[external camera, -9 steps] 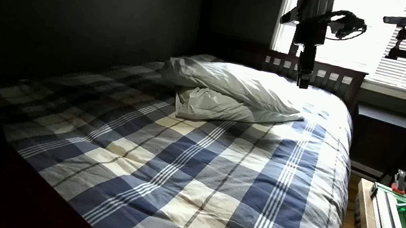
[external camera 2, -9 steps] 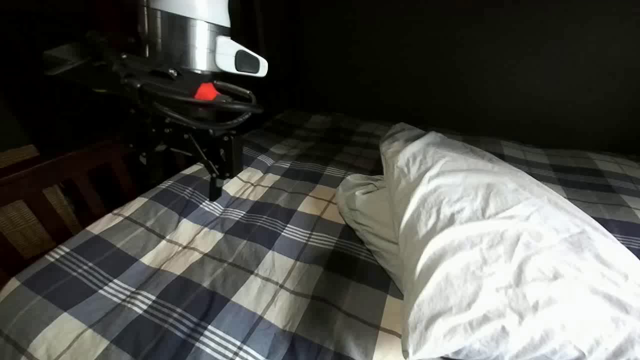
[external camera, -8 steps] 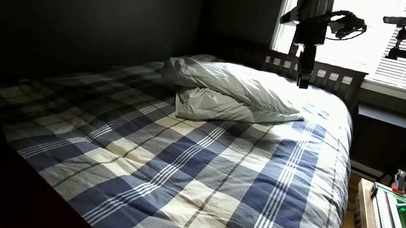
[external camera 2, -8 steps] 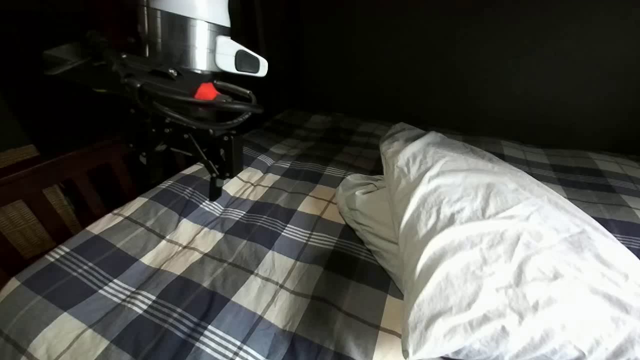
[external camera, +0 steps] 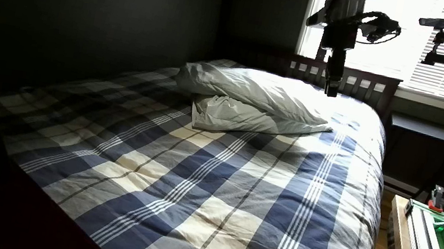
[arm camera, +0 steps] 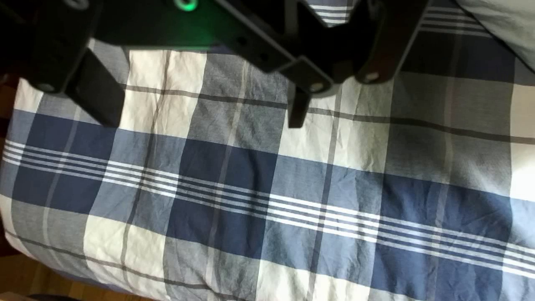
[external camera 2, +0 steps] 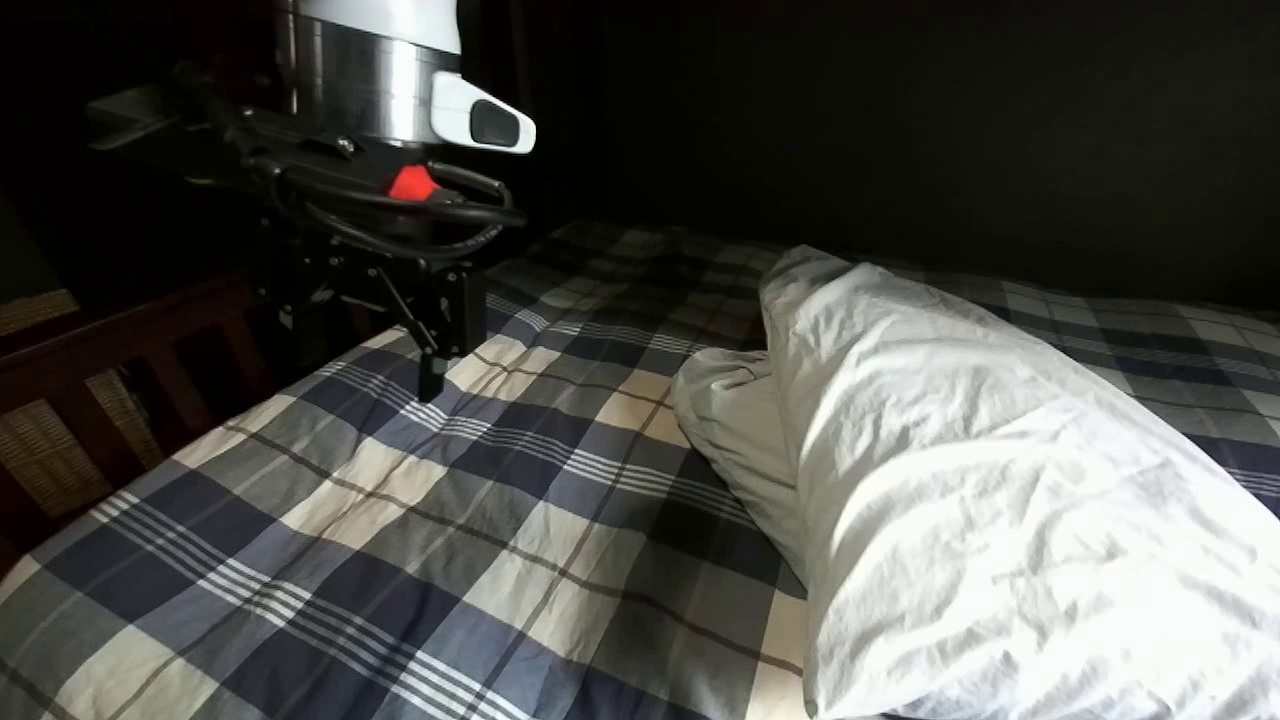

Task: Move the left side of the duvet to the right

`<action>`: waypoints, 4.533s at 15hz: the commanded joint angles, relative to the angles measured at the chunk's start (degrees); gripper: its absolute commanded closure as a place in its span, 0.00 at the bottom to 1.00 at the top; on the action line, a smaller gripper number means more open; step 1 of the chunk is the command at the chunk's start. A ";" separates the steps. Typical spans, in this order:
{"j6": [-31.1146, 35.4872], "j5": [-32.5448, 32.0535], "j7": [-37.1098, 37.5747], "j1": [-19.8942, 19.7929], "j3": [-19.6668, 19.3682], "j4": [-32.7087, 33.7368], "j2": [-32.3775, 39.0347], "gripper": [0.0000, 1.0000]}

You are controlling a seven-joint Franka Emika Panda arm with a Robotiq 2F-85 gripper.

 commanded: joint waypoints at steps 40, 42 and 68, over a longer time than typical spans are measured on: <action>43.43 20.10 32.34 16.14 31.32 -7.30 26.81 0.00; 48.90 18.11 39.84 17.61 31.58 -6.99 29.70 0.00; 60.14 0.17 55.36 29.05 24.03 0.24 42.98 0.00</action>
